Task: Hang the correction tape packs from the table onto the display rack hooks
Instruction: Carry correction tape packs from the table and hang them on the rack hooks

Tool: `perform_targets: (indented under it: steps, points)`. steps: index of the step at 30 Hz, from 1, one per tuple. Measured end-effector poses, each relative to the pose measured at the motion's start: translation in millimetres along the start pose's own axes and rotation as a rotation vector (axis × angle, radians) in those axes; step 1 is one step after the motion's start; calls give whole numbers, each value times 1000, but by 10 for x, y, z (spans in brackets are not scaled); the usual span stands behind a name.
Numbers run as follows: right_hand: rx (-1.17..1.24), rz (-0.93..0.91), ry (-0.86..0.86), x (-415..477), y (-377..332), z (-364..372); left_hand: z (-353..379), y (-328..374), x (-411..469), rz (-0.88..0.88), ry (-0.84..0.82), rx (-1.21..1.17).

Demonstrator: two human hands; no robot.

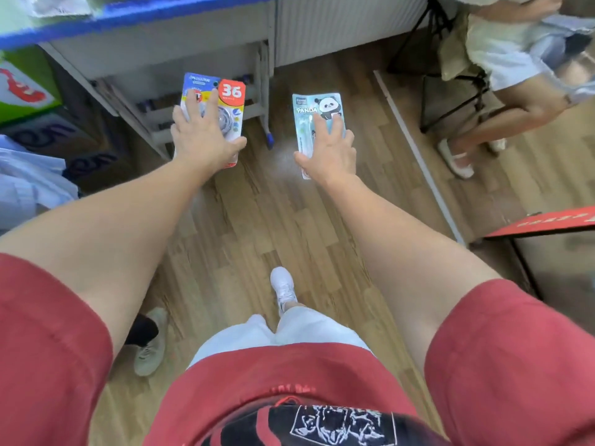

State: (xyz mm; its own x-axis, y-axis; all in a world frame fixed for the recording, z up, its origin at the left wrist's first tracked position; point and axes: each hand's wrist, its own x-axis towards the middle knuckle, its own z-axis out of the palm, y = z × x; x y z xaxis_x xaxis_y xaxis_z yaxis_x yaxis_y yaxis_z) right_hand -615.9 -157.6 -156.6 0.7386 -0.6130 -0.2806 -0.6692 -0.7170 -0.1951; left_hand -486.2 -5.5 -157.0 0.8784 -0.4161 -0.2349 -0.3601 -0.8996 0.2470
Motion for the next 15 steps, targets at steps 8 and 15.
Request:
perform_targets:
  steps: [8, 15]
  points:
    - [137, 234, 55, -1249, 480, 355, 337, 150, -945, 188, -66, 47]
    - [230, 462, 112, -2406, 1013, 562, 669, 571, -1827, 417, -103, 59]
